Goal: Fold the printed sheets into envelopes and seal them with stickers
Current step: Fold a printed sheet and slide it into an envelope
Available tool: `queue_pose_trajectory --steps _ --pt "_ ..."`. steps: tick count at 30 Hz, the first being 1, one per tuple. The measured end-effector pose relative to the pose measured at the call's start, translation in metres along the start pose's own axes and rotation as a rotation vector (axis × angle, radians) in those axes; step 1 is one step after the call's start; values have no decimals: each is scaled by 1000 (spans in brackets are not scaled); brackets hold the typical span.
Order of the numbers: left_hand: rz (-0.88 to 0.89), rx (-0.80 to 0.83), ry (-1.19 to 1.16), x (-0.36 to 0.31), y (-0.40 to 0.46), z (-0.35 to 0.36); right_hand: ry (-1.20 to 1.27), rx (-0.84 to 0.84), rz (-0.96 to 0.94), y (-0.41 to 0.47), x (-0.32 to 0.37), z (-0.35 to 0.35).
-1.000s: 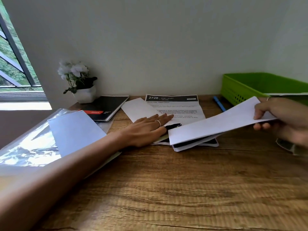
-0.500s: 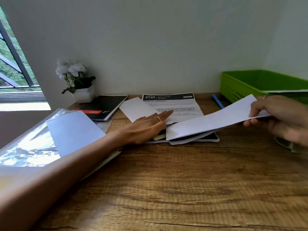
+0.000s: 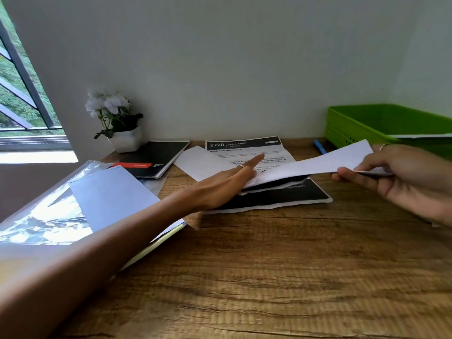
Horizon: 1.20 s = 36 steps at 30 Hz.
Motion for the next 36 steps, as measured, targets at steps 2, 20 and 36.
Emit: queue_pose_trajectory --steps 2,20,36 --pt "-7 -12 -92 1 1 -2 -18 15 3 1 1 1" --pt "52 314 829 19 47 -25 -285 -59 -130 -12 1 8" --pt "41 487 878 26 52 -28 -784 -233 -439 -17 14 3"
Point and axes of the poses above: each hand's wrist, its own y-axis towards the middle knuckle, its own z-axis out of the palm, x = y × z, the point moved 8 cm from there along y, towards the middle knuckle, and after that the axes turned 7 degrees about -x, right-handed, at the moved point
